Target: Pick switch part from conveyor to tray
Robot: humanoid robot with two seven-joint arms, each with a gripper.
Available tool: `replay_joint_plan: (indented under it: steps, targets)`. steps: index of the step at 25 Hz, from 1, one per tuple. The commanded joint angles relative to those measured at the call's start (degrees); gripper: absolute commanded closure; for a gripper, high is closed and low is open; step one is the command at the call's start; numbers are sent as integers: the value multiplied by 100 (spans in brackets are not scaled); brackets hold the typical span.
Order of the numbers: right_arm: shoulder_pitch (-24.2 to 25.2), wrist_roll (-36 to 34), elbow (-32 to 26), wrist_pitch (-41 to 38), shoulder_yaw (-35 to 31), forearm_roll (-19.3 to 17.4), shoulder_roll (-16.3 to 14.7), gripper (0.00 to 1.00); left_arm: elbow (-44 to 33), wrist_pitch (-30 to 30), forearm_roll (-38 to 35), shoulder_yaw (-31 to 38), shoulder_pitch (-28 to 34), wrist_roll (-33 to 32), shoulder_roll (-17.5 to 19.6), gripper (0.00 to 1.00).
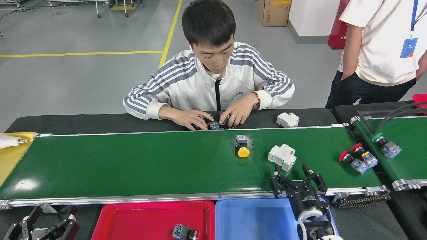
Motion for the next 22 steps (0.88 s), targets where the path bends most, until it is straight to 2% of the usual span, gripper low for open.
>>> replay_joint_plan:
  steps: [1, 7, 10, 12, 13, 14, 16, 19, 21, 22]
  targets:
    - [-197, 6, 115, 40, 75, -2, 35, 6, -35, 18, -14, -17, -58, 19, 27, 0]
    - [-663, 6, 809, 172, 242, -10, 378, 8, -26, 18, -14, -140, -181, 19, 44, 0]
    - [-874, -3, 1047, 164, 576, -2, 334, 44, -18, 27, -14, -140, -190, 19, 44, 0]
    - [-936, -12, 1134, 146, 725, -28, 254, 75, -18, 18, -14, -140, -190, 19, 44, 0]
    - [-945, 6, 1143, 128, 743, -54, 254, 86, -18, 18, -14, -149, -190, 19, 36, 0]
    - [-936, 6, 1143, 128, 743, -63, 254, 90, -18, 18, -14, -149, -190, 19, 36, 0]
    - [-910, -3, 1134, -12, 743, -81, 246, 98, -18, 18, -14, -140, -190, 19, 36, 0]
    - [-813, -100, 976, -381, 743, -90, 254, 98, -26, 18, -14, -140, -181, 19, 44, 0]
    - [-558, -372, 467, -865, 664, -221, 140, 98, -26, 18, -14, -140, -173, 19, 44, 0]
    - [-312, -530, 27, -1155, 620, -292, -62, 98, -26, 18, -14, -140, -164, 19, 44, 0]
